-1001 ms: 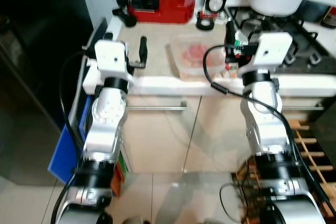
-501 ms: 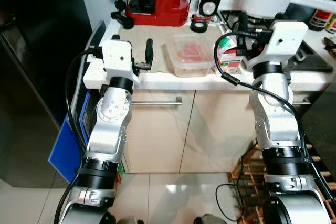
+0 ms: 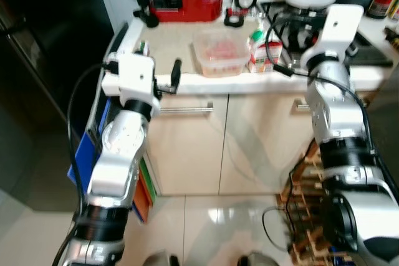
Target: Restocking fridge
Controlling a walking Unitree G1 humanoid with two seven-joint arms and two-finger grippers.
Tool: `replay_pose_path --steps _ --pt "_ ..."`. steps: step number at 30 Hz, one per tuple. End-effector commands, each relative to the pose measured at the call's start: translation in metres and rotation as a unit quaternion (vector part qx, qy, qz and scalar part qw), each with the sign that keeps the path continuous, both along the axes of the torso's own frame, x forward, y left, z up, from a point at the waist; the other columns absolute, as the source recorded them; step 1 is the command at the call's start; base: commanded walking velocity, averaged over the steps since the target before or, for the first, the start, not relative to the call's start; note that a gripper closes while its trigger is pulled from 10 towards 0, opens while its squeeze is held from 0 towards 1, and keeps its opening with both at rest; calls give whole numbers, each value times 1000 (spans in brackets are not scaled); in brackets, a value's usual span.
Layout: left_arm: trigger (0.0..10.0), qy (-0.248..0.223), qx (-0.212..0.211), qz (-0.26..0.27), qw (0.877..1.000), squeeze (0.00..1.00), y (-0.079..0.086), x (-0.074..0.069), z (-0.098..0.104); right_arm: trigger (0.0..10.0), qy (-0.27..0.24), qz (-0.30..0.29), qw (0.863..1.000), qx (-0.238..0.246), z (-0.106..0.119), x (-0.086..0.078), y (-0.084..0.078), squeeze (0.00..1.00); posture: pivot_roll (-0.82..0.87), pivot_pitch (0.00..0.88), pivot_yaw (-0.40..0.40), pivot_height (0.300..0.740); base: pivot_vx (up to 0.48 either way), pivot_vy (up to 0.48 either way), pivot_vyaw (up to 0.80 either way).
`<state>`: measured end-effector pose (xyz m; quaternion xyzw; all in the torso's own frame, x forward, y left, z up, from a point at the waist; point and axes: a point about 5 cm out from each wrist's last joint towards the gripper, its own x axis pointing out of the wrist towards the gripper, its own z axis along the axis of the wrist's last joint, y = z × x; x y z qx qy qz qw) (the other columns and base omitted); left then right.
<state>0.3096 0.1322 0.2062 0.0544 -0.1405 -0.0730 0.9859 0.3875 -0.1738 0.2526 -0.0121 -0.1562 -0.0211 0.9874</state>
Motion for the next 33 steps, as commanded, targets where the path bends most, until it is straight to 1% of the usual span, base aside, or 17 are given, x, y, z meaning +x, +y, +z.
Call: replay_pose_path --steps 1,4,5,6,8,9,10,12,14,15,16,17,19,22,25,26,33 --pt "10000 -5 7 8 1000 0 3 -2 4 10000 4 18 1000 6 2 2 6 0 69 24 50 726 0 0 0" --pt "10000 -12 5 12 1000 0 4 -5 5 10000 -10 34 999 16 2 -4 16 0 69 10 32 726 0 0 0" --pt "10000 -15 1 11 1000 0 5 -8 4 10000 -50 34 998 22 6 -18 19 0 62 0 13 726 0 0 0" --pt "10000 -15 0 12 1000 0 7 -11 2 10000 -72 31 997 5 8 -28 21 0 58 0 9 726 0 0 0" --pt "10000 -15 -1 13 1000 0 7 -12 1 10000 -84 30 996 -9 9 -34 21 0 50 0 1 726 0 0 0" --pt "10000 -1 -8 22 1000 0 14 -18 -8 10000 -103 29 994 -27 2 -56 24 0 27 0 -16 726 0 0 0" --pt "10000 8 -11 26 1000 0 16 -21 -11 10000 -103 31 994 -27 -2 -65 24 0 27 0 -16 726 0 0 0" --pt "10000 35 -16 37 999 0 22 -26 -22 10000 -96 31 994 -33 -14 -84 23 0 13 0 -22 726 0 0 0" --pt "10000 72 -14 23 997 0 23 -36 -29 10000 -60 23 997 -34 -32 -107 17 0 -11 0 -34 726 0 0 0" --pt "10000 72 -14 23 997 0 23 -36 -29 10000 -60 23 997 -34 -32 -107 17 0 -11 0 -34 726 0 0 0" --pt "10000 92 -9 -8 996 0 19 -45 -28 10000 -33 26 998 -41 -40 -126 12 0 -21 0 -35 726 0 0 0" --pt "10000 88 -2 -27 996 0 16 -50 -23 10000 -27 31 998 -48 -41 -138 10 0 -22 0 -36 726 0 0 0" --pt "10000 78 4 -42 996 0 14 -53 -16 10000 -13 37 998 -56 -48 -149 6 0 -25 0 -40 726 0 0 0" --pt "10000 42 6 -57 997 0 12 -51 -1 10000 67 40 995 -62 -78 -174 -6 0 -26 0 -42 726 0 0 0" --pt "10000 30 -6 -44 999 0 13 -45 2 10000 86 39 994 -48 -83 -176 -7 0 -39 0 -39 726 0 0 0" --pt "10000 28 -17 -43 999 0 13 -44 3 10000 81 37 995 -41 -79 -173 -5 0 -39 0 -39 726 0 -262 0" --pt "10000 15 -9 -41 999 0 9 -38 10 10000 39 48 998 -31 -56 -155 5 0 -33 0 -33 726 266 -397 0"
